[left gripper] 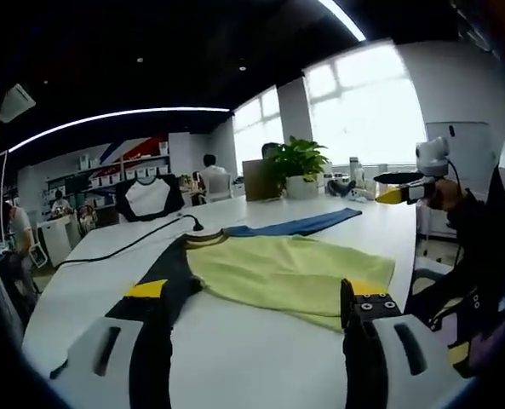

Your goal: Fold the garment on the visible template until the final outline fits inside the template.

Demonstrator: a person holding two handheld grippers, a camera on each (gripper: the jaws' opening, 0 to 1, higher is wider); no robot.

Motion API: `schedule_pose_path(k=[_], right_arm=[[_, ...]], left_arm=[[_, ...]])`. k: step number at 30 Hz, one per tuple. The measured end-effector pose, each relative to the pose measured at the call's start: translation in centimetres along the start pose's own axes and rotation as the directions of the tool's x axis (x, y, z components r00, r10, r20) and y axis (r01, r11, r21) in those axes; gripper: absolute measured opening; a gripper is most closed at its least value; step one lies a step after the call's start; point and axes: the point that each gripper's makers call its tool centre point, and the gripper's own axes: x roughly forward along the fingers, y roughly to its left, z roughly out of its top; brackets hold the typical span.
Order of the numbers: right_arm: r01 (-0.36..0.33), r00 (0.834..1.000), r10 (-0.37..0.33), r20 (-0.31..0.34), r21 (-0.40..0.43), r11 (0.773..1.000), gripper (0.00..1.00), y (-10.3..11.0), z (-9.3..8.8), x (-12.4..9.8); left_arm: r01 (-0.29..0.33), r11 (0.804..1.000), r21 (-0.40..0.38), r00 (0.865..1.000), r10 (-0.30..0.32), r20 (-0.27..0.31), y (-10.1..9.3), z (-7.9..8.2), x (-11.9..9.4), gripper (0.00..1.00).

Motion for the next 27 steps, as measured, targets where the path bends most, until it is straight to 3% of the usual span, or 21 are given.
schedule_pose_path(k=[8, 13, 16, 19, 26, 27], right_arm=[[-0.072, 0.997, 0.072, -0.011, -0.001, 0.997, 1.0, 2.2, -1.2, 0.4], [-0.119, 0.992, 0.119, -0.046, -0.01, 0.993, 1.0, 3.6, -2.0, 0.8], [-0.146, 0.987, 0.146, -0.067, 0.002, 0.989, 1.0, 4.4, -2.8, 1.1], [-0.171, 0.981, 0.17, -0.097, 0.003, 0.985, 1.0, 5.1, -3.6, 1.4], [-0.212, 0.969, 0.212, -0.126, 0.012, 0.977, 0.97, 6.4, -4.8, 1.5], [-0.211, 0.97, 0.211, -0.122, 0.014, 0.977, 0.97, 6.3, -4.8, 1.5]], left_arm=[[0.067, 0.997, 0.033, 0.997, -0.066, -0.041, -2.4, -0.9, 0.7, 0.79], [0.136, 0.989, 0.055, 0.988, -0.132, -0.075, -4.3, -1.8, 1.5, 0.72], [0.179, 0.98, 0.084, 0.98, -0.17, -0.104, -5.7, -2.5, 1.9, 0.7], [0.243, 0.963, 0.119, 0.968, -0.232, -0.097, -7.3, -2.8, 2.3, 0.66], [0.318, 0.939, 0.129, 0.945, -0.304, -0.119, -9.6, -3.8, 3.3, 0.47], [0.349, 0.925, 0.148, 0.935, -0.333, -0.122, -10.5, -4.0, 3.4, 0.44]])
